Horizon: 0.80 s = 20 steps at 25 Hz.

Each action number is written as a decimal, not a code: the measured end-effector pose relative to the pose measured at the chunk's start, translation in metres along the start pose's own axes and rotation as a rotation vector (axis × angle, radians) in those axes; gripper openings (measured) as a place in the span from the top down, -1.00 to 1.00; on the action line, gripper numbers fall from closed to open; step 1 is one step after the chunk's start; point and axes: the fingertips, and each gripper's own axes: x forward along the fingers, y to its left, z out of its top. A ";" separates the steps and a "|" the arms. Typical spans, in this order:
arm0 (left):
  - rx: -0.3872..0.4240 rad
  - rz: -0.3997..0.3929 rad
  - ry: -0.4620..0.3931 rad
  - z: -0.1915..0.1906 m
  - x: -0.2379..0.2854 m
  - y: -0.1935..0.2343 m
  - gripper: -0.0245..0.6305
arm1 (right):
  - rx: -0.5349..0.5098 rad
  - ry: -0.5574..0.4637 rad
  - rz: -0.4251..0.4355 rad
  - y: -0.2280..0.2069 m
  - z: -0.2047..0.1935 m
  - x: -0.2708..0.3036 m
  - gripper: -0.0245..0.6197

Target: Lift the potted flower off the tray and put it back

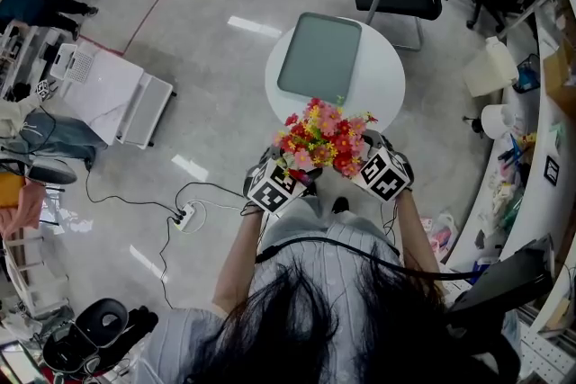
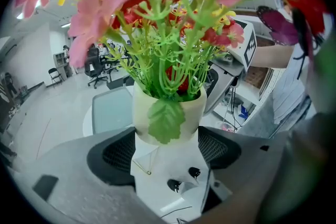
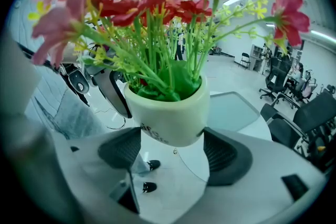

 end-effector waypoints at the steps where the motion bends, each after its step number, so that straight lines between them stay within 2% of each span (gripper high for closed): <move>1: 0.001 -0.001 0.000 0.000 0.001 0.000 -0.18 | 0.002 0.001 -0.001 -0.001 0.000 0.000 -0.20; 10: 0.014 -0.024 0.008 0.005 0.008 0.013 -0.18 | 0.016 -0.003 -0.006 -0.014 0.001 0.006 -0.20; 20: 0.048 -0.049 0.015 0.020 0.023 0.055 -0.18 | 0.043 -0.006 -0.026 -0.052 0.013 0.025 -0.20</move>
